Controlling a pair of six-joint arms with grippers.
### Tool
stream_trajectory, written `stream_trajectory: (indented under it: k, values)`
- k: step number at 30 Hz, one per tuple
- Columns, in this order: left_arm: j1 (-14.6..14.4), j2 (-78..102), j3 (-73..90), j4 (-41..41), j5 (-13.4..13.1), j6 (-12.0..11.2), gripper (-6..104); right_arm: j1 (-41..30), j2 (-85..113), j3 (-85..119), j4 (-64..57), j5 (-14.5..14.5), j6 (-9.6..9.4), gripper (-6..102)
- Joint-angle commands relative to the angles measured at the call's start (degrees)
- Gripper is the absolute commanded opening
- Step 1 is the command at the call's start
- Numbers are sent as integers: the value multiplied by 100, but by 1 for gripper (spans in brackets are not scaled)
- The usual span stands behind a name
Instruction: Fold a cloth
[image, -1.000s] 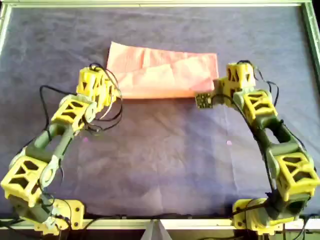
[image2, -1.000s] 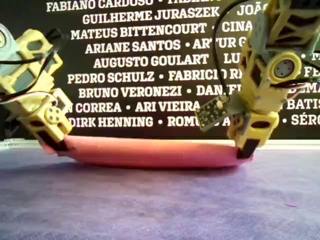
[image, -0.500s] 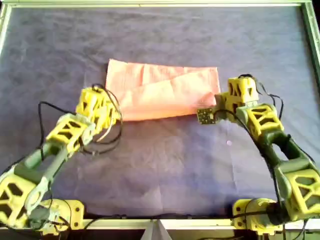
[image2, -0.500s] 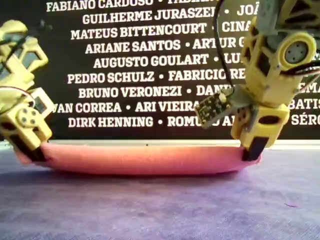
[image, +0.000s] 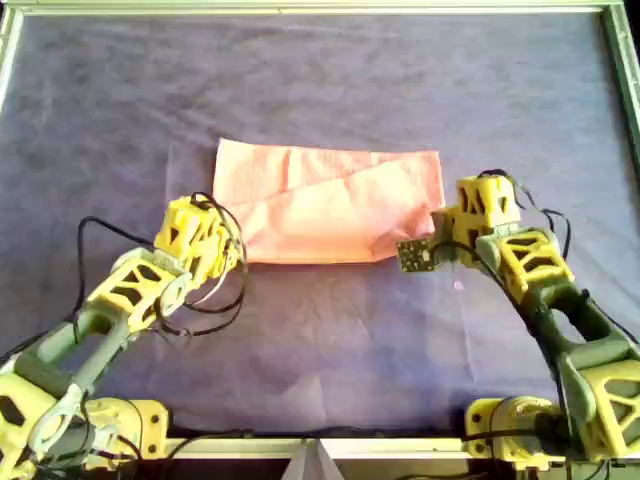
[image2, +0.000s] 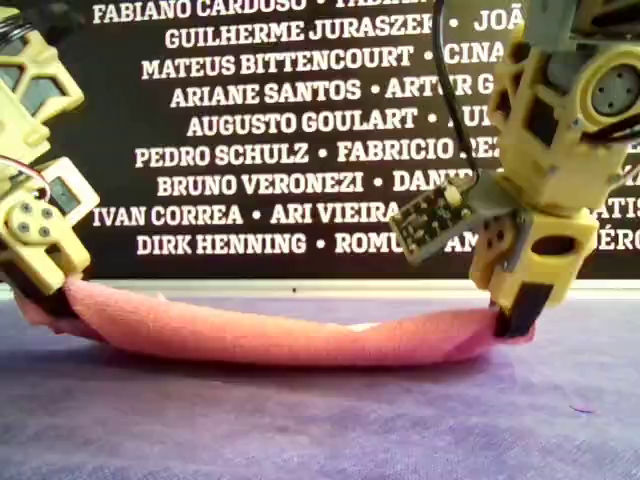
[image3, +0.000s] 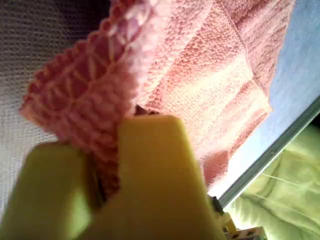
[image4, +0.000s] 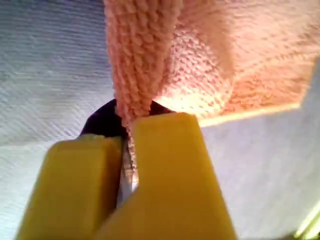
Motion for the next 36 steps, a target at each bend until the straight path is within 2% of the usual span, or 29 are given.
stream_trajectory:
  k: [1,4,6,13,18,27,36]
  values:
    - [-62,378,70,-53,62,26,0,18,501,18,97,-35,26,-2]
    - [-62,387,167,-53,70,26,5,0,501,88,70,-35,26,0]
    - [-62,387,264,-53,-18,26,12,0,501,70,70,-35,0,5]
    - [-62,422,563,-44,-26,35,47,-62,510,62,79,-26,-88,44]
    - [-62,1239,879,-35,-26,35,57,-62,519,62,149,-26,-88,60]
    - [-62,3401,1995,-35,-26,35,58,-97,1125,123,193,53,-79,63]
    - [-53,3577,2848,-35,-35,35,58,-97,2224,949,211,70,-79,63]
